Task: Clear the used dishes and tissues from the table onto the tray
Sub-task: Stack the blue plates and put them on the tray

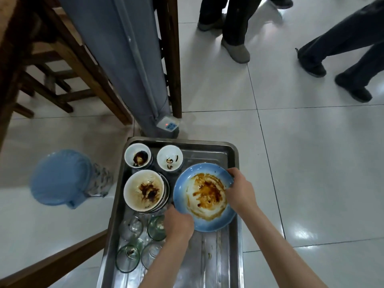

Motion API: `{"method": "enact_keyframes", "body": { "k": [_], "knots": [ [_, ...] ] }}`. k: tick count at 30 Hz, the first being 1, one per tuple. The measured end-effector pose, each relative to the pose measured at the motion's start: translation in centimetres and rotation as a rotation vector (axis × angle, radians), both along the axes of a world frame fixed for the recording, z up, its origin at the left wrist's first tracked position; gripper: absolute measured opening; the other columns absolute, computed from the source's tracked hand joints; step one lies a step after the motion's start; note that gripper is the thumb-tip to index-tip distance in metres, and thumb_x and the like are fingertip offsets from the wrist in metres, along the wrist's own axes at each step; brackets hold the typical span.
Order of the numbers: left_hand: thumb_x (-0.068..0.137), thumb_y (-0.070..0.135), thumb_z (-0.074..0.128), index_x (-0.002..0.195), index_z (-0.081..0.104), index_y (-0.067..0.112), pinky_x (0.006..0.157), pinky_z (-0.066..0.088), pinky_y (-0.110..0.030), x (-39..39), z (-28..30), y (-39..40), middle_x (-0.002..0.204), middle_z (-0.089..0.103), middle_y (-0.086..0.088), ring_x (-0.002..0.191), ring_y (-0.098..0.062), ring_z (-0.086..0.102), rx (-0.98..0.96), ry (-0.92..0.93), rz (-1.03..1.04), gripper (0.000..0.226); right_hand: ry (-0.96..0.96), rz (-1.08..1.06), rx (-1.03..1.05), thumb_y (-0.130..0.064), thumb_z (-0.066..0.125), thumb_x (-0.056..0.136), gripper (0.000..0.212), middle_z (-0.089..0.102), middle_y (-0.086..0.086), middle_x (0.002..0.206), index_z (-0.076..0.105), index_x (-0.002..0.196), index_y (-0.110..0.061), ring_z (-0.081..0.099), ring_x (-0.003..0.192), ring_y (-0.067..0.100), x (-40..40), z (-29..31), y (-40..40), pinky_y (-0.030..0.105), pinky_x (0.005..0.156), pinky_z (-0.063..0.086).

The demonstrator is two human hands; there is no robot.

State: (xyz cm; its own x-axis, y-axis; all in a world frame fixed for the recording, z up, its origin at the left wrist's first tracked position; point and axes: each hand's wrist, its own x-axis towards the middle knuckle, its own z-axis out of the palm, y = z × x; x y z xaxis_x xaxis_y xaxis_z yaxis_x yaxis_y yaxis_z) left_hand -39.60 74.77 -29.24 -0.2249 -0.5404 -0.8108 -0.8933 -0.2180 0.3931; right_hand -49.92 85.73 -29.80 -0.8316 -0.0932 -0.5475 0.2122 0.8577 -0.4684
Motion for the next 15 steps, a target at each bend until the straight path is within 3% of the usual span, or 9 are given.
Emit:
{"method": "enact_keyframes", "body": {
  "k": [8, 15],
  "knots": [
    [0.084, -0.007, 0.049, 0.13, 0.044, 0.0, 0.081, 0.045, -0.032, -0.9, -1.7, -0.2, 0.127, 0.054, -0.02, 0.116, -0.036, 0.052, 0.007, -0.052, 0.022, 0.047, -0.043, 0.132, 0.124, -0.008, 0.049, 0.09, 0.042, 0.061, 0.009, 0.107, 0.038, 0.129, -0.018, 0.061, 0.093, 0.026, -1.0, -0.5, -1.7, 0.033, 0.074, 0.051],
    [0.082, -0.004, 0.049, 0.127, 0.047, 0.001, 0.083, 0.05, -0.037, -1.1, -2.7, -0.4, 0.121, 0.058, -0.018, 0.109, -0.035, 0.056, 0.007, -0.047, 0.014, 0.045, -0.059, 0.206, 0.176, -0.007, 0.05, 0.087, 0.04, 0.054, 0.004, 0.093, 0.034, 0.123, -0.013, 0.049, 0.079, 0.021, -1.6, -1.1, -2.5, 0.03, 0.066, 0.042]
  ]
}}
